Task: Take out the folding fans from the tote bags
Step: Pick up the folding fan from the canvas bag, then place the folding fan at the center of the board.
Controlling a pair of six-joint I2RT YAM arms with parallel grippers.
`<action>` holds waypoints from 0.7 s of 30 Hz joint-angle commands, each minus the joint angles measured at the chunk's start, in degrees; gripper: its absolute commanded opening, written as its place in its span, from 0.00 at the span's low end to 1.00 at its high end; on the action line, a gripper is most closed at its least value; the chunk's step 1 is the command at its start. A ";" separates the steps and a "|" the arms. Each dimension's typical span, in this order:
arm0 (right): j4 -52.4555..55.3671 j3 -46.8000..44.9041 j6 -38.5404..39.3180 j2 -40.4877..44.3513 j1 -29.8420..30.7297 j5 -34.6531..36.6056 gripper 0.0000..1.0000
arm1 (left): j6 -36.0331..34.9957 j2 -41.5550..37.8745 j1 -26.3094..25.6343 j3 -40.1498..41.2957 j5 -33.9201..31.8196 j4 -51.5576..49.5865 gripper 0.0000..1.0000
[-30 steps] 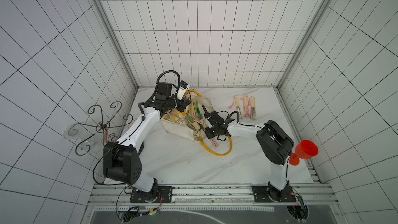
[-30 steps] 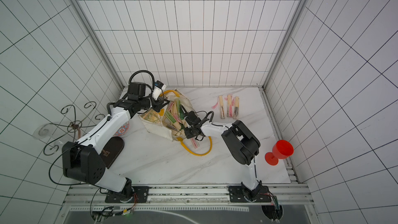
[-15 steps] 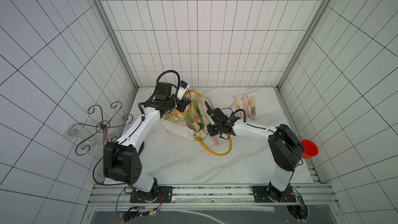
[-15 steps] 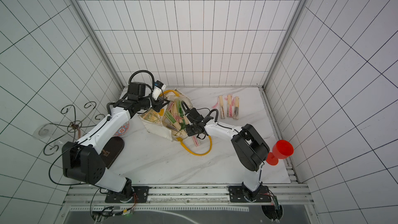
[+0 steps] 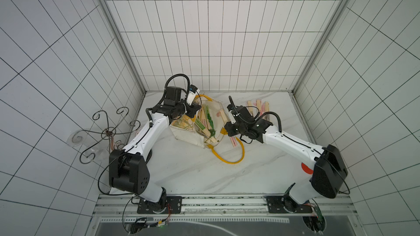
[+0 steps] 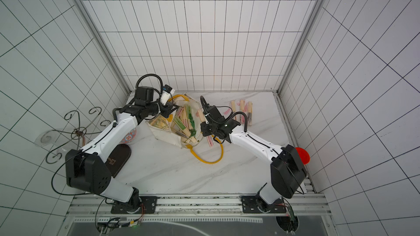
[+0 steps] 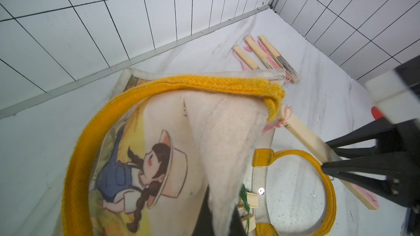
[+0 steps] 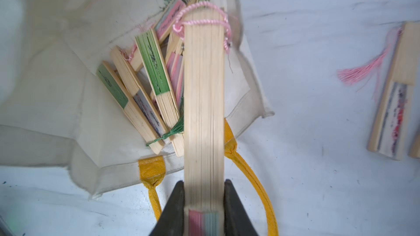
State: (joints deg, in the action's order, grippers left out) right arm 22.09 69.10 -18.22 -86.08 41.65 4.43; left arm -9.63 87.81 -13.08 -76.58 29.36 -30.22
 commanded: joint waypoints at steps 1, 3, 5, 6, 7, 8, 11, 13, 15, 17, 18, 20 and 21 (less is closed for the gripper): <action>3.01 -1.39 -1.24 4.73 -2.00 1.29 0.00 | 0.38 -1.71 -0.12 -1.64 -1.72 2.39 0.00; 3.72 -2.82 -1.76 7.30 -3.41 1.20 0.00 | 0.99 -1.78 -0.10 -2.02 -3.14 2.20 0.00; 4.35 -4.06 -2.32 9.54 -4.90 1.03 0.00 | 1.26 -1.85 0.15 -2.18 -3.50 2.09 0.00; 4.66 -4.71 -2.58 10.44 -5.82 0.82 0.00 | 1.51 -1.86 0.17 -2.17 -3.66 2.14 0.00; 4.84 -5.22 -2.74 11.39 -6.78 0.61 0.00 | 1.63 -1.88 0.25 -2.31 -3.70 2.10 0.00; 4.95 -5.59 -2.79 11.93 -7.65 0.58 0.00 | 1.71 -1.85 0.29 -2.39 -3.70 2.11 0.00; 4.77 -6.17 -2.47 11.87 -11.31 0.43 0.00 | 1.81 -2.01 0.38 -2.40 -3.20 2.09 0.00; 4.62 -5.09 -1.60 9.33 -14.51 -0.81 0.00 | 1.67 -2.20 0.40 -2.35 -2.92 2.10 0.00; 3.65 -3.54 -0.76 5.74 -17.49 -2.81 0.00 | 1.39 -2.41 0.43 -2.30 -2.56 2.09 0.00; 2.14 -1.84 0.14 1.55 -19.79 -4.32 0.00 | 1.14 -2.55 0.44 -2.16 -2.17 2.09 0.00; 1.18 -0.80 0.20 -0.76 -20.75 -4.47 0.00 | 0.95 -2.63 0.43 -1.96 -2.03 2.09 0.00; -1.06 1.45 0.46 -4.89 -22.41 -6.29 0.00 | 0.54 -2.78 0.50 -1.84 -1.62 2.09 0.00; -2.44 2.72 0.46 -7.30 -23.05 -7.14 0.00 | 0.41 -2.90 0.46 -1.82 -1.44 2.09 0.00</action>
State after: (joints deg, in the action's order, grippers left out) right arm 22.55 66.52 -18.85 -89.27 20.27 0.58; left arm -7.99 87.29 -12.95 -76.71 26.63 -30.24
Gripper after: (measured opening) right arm 0.253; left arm 0.047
